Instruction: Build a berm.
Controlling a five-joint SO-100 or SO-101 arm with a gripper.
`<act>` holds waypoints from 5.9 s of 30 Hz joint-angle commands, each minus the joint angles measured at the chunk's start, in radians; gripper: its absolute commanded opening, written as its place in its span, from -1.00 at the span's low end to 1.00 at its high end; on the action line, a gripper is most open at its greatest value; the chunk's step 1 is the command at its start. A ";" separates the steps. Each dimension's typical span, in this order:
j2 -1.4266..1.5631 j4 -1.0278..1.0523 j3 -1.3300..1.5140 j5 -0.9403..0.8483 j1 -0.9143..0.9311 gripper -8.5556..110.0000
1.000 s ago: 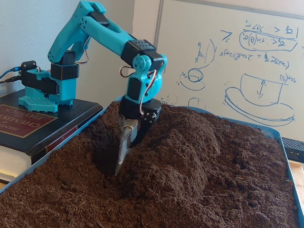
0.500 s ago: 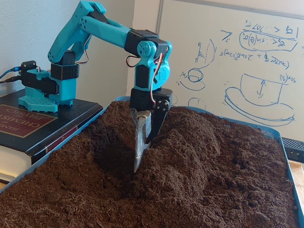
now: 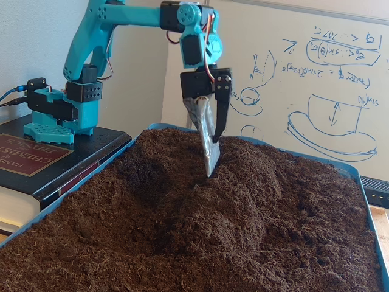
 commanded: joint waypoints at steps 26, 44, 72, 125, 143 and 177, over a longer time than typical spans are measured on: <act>0.548 -0.011 0.282 0.209 -0.163 -0.85; 0.684 -0.715 0.609 0.302 -0.219 -0.85; -0.255 -1.100 -0.038 0.348 0.035 -0.85; -0.601 -0.339 -0.253 0.348 -0.078 -0.85; -0.204 -0.808 -0.202 0.365 -0.049 -0.85; -0.621 -1.424 0.184 0.350 -0.281 -0.85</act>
